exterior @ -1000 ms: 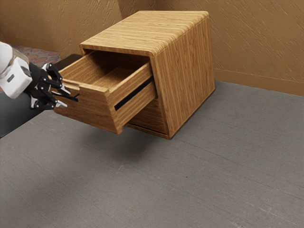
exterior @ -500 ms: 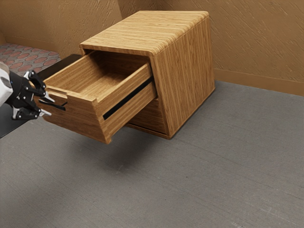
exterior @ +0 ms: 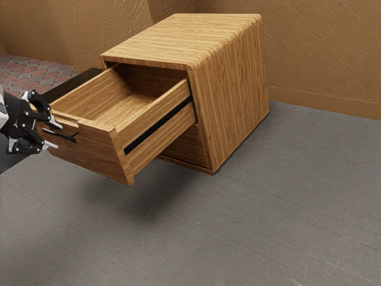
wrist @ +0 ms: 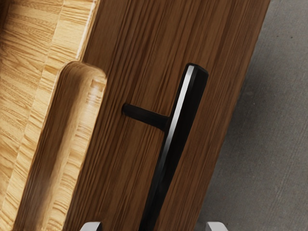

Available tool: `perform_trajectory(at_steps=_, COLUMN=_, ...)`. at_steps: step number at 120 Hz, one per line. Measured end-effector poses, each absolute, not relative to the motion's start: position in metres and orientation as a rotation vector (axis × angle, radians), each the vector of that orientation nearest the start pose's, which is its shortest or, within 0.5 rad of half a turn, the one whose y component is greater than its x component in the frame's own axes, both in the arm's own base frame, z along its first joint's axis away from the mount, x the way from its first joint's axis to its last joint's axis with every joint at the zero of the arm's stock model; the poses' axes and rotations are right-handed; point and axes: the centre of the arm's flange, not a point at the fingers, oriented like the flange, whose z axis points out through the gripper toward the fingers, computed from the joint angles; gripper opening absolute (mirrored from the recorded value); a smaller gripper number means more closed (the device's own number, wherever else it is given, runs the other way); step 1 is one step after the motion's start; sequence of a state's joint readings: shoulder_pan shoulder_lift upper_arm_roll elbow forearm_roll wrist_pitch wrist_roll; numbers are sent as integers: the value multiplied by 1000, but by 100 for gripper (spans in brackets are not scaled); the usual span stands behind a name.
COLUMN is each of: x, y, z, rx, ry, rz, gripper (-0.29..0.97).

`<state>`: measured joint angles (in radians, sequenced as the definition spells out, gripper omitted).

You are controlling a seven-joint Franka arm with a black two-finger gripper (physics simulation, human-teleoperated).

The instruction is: Pull the drawer handle with one arm to open the drawer

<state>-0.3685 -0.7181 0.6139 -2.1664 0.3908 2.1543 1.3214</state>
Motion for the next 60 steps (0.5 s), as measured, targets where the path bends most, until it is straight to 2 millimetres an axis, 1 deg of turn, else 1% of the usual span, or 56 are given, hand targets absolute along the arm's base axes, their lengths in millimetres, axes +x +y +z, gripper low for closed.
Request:
perform_trajectory(at_steps=14, x=375, y=196, z=666, rx=-2202, ry=1501, rz=-631, gripper=34)
perform_trajectory(at_steps=21, x=370, y=191, z=675, rx=-2183, ry=1498, rz=-639, gripper=36)
perform_trajectory(at_steps=26, x=364, y=183, z=685, rx=-2160, ry=1494, rz=-636, gripper=37)
perform_trajectory(at_steps=38, x=355, y=162, z=717, rx=-2123, ry=1484, rz=-637, gripper=48)
perform_trajectory(at_steps=44, x=347, y=146, z=748, rx=-2117, ry=1460, rz=-643, gripper=52)
perform_trajectory(at_steps=49, x=339, y=130, z=778, rx=-2130, ry=1430, rz=-640, gripper=55)
perform_trajectory(at_steps=53, x=334, y=121, z=795, rx=-2164, ry=1399, rz=-630, gripper=57)
perform_trajectory(at_steps=56, x=332, y=120, z=804, rx=-2213, ry=1372, rz=-626, gripper=58)
perform_trajectory(at_steps=60, x=335, y=123, z=806, rx=-2299, ry=1332, rz=-617, gripper=59)
